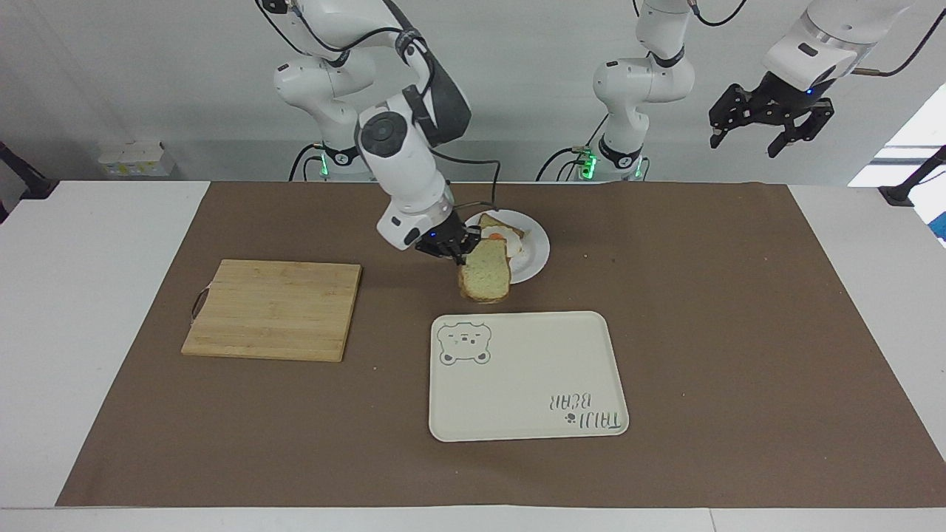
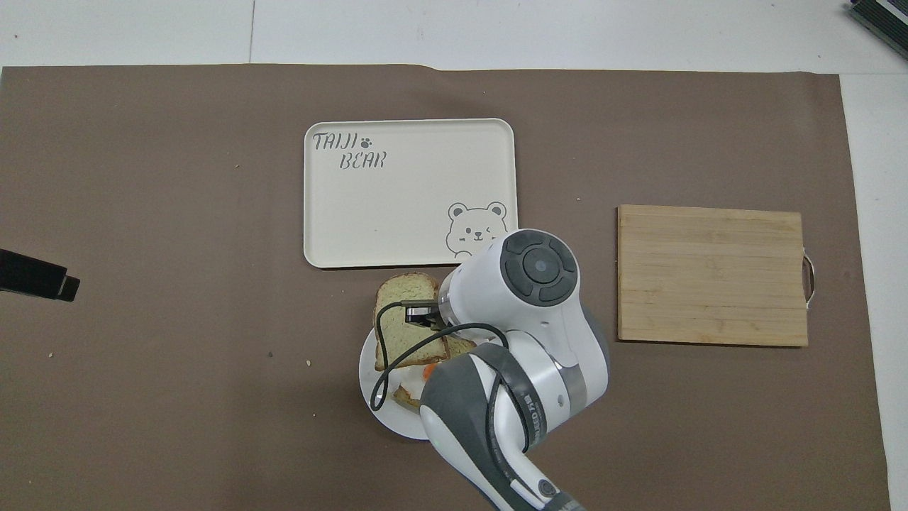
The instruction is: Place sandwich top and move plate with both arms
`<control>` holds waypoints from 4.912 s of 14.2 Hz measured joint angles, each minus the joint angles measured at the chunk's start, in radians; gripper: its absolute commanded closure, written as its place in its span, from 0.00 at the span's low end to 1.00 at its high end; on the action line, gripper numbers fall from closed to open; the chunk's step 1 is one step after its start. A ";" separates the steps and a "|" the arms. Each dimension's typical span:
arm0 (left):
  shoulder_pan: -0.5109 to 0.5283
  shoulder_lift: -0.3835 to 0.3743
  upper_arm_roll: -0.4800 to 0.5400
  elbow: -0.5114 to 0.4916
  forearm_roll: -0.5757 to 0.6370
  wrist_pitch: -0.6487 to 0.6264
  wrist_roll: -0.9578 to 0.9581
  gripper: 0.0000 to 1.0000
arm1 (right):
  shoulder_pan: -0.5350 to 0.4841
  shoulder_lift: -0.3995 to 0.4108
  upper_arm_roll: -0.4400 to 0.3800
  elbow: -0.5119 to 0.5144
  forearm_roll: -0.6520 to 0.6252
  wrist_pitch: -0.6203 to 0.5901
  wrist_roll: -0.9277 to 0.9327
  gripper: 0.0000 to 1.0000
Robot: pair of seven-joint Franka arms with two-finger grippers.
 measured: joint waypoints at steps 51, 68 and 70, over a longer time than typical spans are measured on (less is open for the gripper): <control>-0.064 -0.171 -0.006 -0.862 -0.679 0.626 0.095 0.04 | -0.557 -0.297 -0.067 0.317 -0.349 -0.670 -0.441 0.00; -0.172 -0.095 -0.006 -1.201 -1.213 0.875 0.617 0.39 | -0.561 -0.294 -0.066 0.319 -0.351 -0.648 -0.456 0.00; -0.172 -0.054 -0.006 -1.205 -1.254 0.875 0.698 0.39 | -0.561 -0.294 -0.066 0.319 -0.351 -0.648 -0.456 0.00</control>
